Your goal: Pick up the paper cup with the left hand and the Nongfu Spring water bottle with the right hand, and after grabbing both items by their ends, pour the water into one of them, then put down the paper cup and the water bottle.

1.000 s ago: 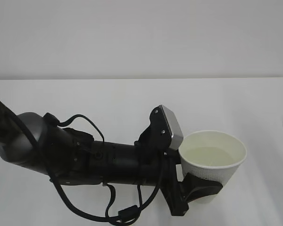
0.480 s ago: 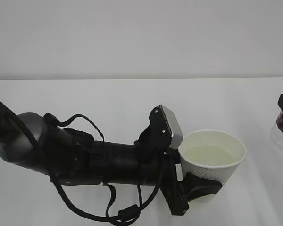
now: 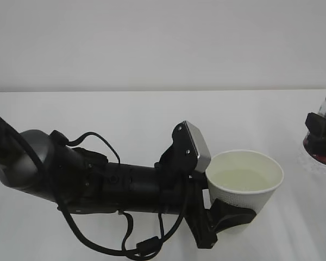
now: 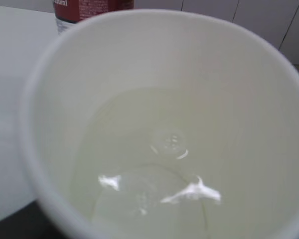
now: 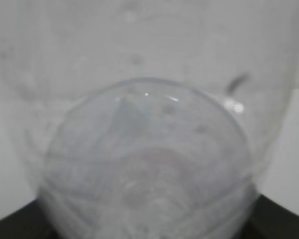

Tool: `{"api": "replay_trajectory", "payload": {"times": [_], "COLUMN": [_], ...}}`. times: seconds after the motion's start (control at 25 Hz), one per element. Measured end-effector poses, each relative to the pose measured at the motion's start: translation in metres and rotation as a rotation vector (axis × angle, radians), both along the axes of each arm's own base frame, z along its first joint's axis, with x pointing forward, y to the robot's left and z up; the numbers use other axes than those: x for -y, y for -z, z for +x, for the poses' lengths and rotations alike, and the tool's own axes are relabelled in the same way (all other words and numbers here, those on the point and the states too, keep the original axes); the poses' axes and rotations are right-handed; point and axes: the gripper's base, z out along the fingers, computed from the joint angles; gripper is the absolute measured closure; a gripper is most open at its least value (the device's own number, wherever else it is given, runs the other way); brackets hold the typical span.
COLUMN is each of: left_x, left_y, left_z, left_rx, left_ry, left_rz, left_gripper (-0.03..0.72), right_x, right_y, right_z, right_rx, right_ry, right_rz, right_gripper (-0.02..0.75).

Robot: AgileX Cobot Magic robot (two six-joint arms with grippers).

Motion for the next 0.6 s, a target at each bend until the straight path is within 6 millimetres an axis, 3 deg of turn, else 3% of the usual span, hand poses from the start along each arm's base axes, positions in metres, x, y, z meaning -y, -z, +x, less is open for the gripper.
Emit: {"api": "replay_trajectory", "payload": {"times": [0.6], "left_x": [0.0], "left_y": [0.0], "left_z": [0.0], "left_rx": [0.0], "left_ry": [0.002], "left_rz": [-0.005], "left_gripper": [0.194], "right_x": [-0.002], "right_y": [0.021], "right_z": [0.011], "right_rx": [0.047], "right_ry": [-0.005], "right_rz": [-0.005], "right_gripper": [0.286]}}
